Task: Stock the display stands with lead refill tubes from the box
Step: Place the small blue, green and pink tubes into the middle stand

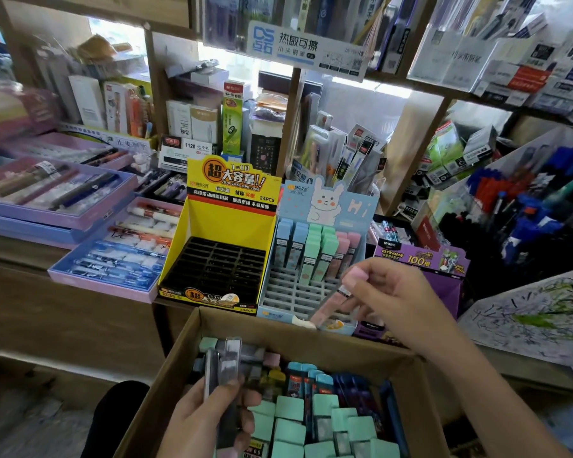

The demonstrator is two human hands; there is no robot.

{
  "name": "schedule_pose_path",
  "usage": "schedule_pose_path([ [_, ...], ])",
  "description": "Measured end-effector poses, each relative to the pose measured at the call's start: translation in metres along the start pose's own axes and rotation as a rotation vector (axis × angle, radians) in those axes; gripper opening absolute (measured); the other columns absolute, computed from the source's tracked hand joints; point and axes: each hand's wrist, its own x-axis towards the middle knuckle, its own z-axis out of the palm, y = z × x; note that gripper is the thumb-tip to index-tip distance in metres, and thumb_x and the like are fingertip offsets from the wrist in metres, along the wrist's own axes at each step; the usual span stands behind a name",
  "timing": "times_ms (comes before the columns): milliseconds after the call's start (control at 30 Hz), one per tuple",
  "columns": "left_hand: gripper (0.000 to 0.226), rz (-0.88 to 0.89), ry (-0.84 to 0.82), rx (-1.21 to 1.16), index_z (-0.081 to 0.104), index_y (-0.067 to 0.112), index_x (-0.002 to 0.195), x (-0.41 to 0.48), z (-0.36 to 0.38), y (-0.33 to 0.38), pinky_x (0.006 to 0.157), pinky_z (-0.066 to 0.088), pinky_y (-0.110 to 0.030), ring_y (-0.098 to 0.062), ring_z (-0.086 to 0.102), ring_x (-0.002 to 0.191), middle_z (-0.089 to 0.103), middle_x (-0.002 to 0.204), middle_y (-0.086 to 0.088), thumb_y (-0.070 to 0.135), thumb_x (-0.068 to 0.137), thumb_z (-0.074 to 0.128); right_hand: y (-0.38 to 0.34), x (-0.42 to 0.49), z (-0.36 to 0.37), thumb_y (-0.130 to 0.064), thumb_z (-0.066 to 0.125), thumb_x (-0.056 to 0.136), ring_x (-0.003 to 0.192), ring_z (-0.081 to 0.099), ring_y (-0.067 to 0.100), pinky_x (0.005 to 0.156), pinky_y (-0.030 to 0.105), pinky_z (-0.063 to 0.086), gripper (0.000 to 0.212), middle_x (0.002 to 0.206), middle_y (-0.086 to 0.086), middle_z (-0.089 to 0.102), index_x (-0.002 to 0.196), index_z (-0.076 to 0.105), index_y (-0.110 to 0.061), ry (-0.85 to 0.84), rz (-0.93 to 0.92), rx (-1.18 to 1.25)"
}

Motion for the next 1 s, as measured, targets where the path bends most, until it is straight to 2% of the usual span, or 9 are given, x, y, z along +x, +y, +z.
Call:
schedule_pose_path([
  [100, 0.016, 0.001, -0.005, -0.025, 0.073, -0.004, 0.1, 0.0, 0.0, -0.001, 0.038, 0.045, -0.028, -0.03, 0.057, 0.044, 0.067, 0.075, -0.033, 0.004, 0.093, 0.061, -0.007, 0.016, -0.016, -0.013, 0.067, 0.099, 0.066, 0.071, 0.009, 0.061, 0.023, 0.059, 0.011, 0.076, -0.001, 0.076, 0.092, 0.075, -0.012, 0.068, -0.068, -0.131],
  [167, 0.015, -0.001, -0.002, -0.032, 0.075, -0.002, 0.097, 0.001, 0.0, -0.002, 0.04, 0.044, -0.028, -0.03, 0.057, 0.045, 0.067, 0.076, -0.034, 0.004, 0.092, 0.062, -0.011, 0.029, -0.025, -0.011, 0.069, 0.097, 0.063, 0.07, 0.01, 0.061, 0.022, 0.058, 0.008, 0.073, 0.0, 0.076, 0.093, 0.075, -0.014, 0.101, -0.085, -0.174],
  [333, 0.015, -0.018, -0.006, -0.051, 0.077, 0.001, 0.096, 0.005, -0.001, -0.003, 0.041, 0.045, -0.029, -0.031, 0.058, 0.048, 0.067, 0.076, -0.033, 0.004, 0.092, 0.062, -0.012, 0.061, -0.047, -0.012, 0.078, 0.09, 0.073, 0.07, 0.038, 0.074, 0.049, 0.062, 0.008, 0.076, 0.01, 0.074, 0.087, 0.074, -0.018, 0.164, -0.12, -0.403],
  [367, 0.016, -0.016, -0.011, -0.054, 0.078, 0.002, 0.093, 0.005, -0.001, -0.003, 0.041, 0.046, -0.029, -0.031, 0.058, 0.048, 0.067, 0.076, -0.032, 0.004, 0.092, 0.062, -0.012, 0.066, -0.05, -0.014, 0.079, 0.09, 0.074, 0.07, 0.039, 0.075, 0.048, 0.062, 0.009, 0.076, 0.01, 0.074, 0.086, 0.075, -0.021, 0.161, -0.122, -0.443],
  [500, 0.022, 0.001, -0.032, -0.039, 0.083, 0.014, 0.082, 0.005, 0.0, -0.003, 0.043, 0.045, -0.029, -0.03, 0.059, 0.048, 0.068, 0.072, -0.027, 0.009, 0.091, 0.063, -0.009, 0.082, -0.06, -0.022, 0.081, 0.088, 0.07, 0.067, 0.007, 0.066, 0.025, 0.051, 0.016, 0.074, -0.009, 0.073, 0.081, 0.074, -0.035, 0.128, -0.145, -0.613],
  [567, 0.022, -0.002, -0.044, -0.038, 0.083, 0.014, 0.082, 0.004, 0.0, -0.001, 0.044, 0.046, -0.029, -0.03, 0.059, 0.049, 0.068, 0.073, -0.026, 0.009, 0.09, 0.063, -0.006, 0.087, -0.061, -0.024, 0.083, 0.086, 0.069, 0.062, -0.009, 0.062, 0.009, 0.041, 0.005, 0.077, -0.017, 0.07, 0.087, 0.08, -0.028, 0.106, -0.133, -0.65],
  [600, 0.021, -0.006, -0.044, -0.036, 0.083, 0.012, 0.084, 0.003, 0.0, -0.001, 0.043, 0.046, -0.029, -0.03, 0.059, 0.048, 0.068, 0.073, -0.026, 0.009, 0.09, 0.063, -0.005, 0.09, -0.06, -0.025, 0.084, 0.086, 0.068, 0.06, -0.012, 0.059, 0.007, 0.039, 0.005, 0.077, -0.018, 0.07, 0.09, 0.081, -0.024, 0.097, -0.128, -0.667],
  [733, 0.016, 0.003, -0.026, -0.034, 0.075, -0.001, 0.1, 0.001, 0.0, 0.0, 0.039, 0.045, -0.028, -0.03, 0.058, 0.044, 0.067, 0.073, -0.03, 0.004, 0.093, 0.061, 0.002, 0.092, -0.056, -0.028, 0.084, 0.085, 0.07, 0.059, -0.01, 0.061, 0.013, 0.038, 0.008, 0.079, -0.015, 0.072, 0.09, 0.083, -0.021, 0.085, -0.117, -0.69],
  [1000, 0.017, -0.006, -0.047, -0.058, 0.072, -0.001, 0.104, -0.004, -0.001, 0.003, 0.039, 0.046, -0.028, -0.03, 0.058, 0.044, 0.065, 0.072, -0.029, 0.003, 0.093, 0.06, 0.001, 0.091, -0.054, -0.025, 0.083, 0.087, 0.081, 0.06, -0.015, 0.066, 0.0, 0.039, 0.009, 0.082, -0.021, 0.07, 0.095, 0.084, -0.02, 0.034, -0.105, -0.716],
])
